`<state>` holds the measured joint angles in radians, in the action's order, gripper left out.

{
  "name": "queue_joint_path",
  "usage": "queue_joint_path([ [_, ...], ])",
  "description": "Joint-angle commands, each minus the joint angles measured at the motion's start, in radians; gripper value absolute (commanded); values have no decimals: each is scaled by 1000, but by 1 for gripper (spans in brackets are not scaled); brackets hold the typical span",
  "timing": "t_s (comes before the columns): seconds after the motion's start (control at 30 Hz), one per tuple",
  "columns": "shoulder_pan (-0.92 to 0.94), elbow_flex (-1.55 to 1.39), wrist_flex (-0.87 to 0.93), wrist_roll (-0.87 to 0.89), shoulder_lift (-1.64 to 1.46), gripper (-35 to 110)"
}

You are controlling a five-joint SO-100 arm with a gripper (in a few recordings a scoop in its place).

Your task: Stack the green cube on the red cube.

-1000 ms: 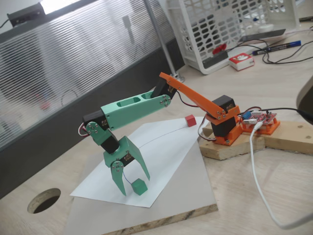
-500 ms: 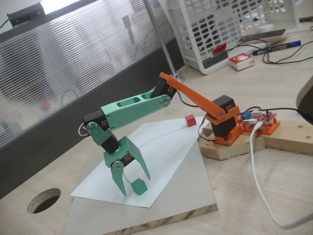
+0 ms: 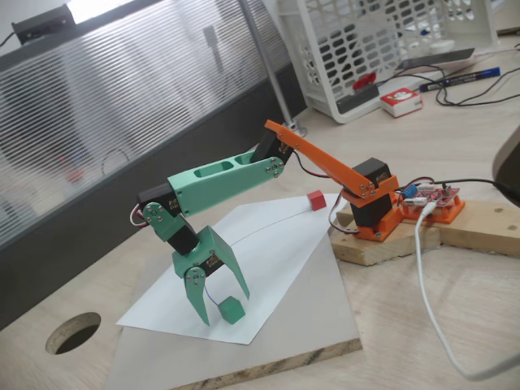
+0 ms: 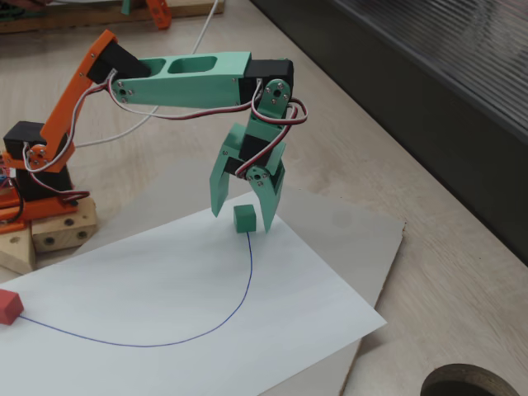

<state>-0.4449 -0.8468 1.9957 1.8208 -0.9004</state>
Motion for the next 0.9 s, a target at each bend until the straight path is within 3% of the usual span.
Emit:
queue_joint_path([
  [0.0, -11, 6, 29, 11, -12, 53],
  [0.87, -15, 6, 28, 2, -12, 52],
])
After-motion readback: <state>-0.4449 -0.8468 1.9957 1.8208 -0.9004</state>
